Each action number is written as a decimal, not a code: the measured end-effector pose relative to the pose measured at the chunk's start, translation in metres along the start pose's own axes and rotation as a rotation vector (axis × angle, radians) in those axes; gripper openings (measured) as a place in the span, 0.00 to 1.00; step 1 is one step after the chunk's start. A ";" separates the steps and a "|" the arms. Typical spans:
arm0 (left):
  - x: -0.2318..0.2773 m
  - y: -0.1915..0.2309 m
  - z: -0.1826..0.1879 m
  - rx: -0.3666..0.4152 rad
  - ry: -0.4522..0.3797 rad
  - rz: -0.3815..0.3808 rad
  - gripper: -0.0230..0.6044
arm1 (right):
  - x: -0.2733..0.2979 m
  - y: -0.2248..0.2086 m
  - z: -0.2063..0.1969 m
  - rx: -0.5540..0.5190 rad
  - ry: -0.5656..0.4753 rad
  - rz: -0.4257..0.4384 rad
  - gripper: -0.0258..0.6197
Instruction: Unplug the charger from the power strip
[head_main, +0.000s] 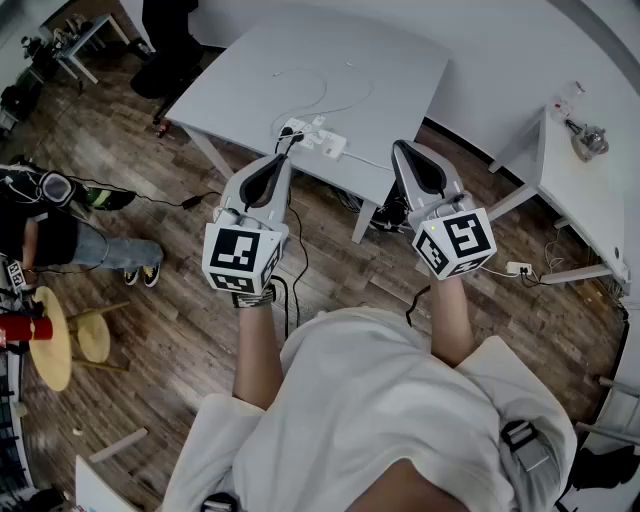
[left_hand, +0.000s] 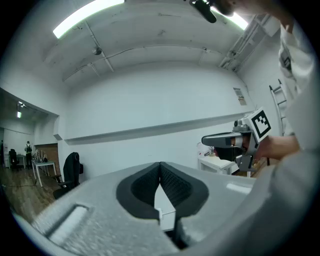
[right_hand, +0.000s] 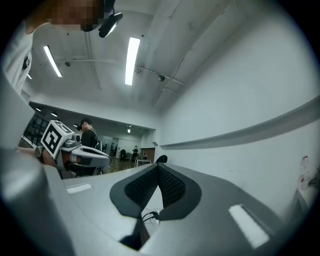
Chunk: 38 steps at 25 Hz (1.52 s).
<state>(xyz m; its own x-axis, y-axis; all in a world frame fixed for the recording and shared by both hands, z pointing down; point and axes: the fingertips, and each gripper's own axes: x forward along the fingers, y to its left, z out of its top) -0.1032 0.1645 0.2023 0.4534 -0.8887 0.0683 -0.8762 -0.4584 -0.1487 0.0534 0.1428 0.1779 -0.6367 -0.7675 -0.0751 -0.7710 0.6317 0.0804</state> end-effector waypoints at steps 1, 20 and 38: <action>-0.001 0.001 -0.002 -0.008 0.006 0.001 0.04 | 0.001 0.003 0.000 -0.002 0.004 0.002 0.04; -0.003 0.011 -0.041 -0.088 0.061 -0.080 0.04 | 0.006 0.016 -0.009 -0.010 0.013 -0.088 0.04; 0.129 0.044 -0.064 -0.093 0.124 -0.083 0.04 | 0.105 -0.070 -0.054 0.001 0.059 -0.020 0.04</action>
<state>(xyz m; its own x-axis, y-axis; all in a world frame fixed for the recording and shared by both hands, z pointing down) -0.0939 0.0286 0.2676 0.5058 -0.8394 0.1990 -0.8508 -0.5235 -0.0458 0.0413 0.0126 0.2185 -0.6191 -0.7851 -0.0183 -0.7837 0.6162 0.0785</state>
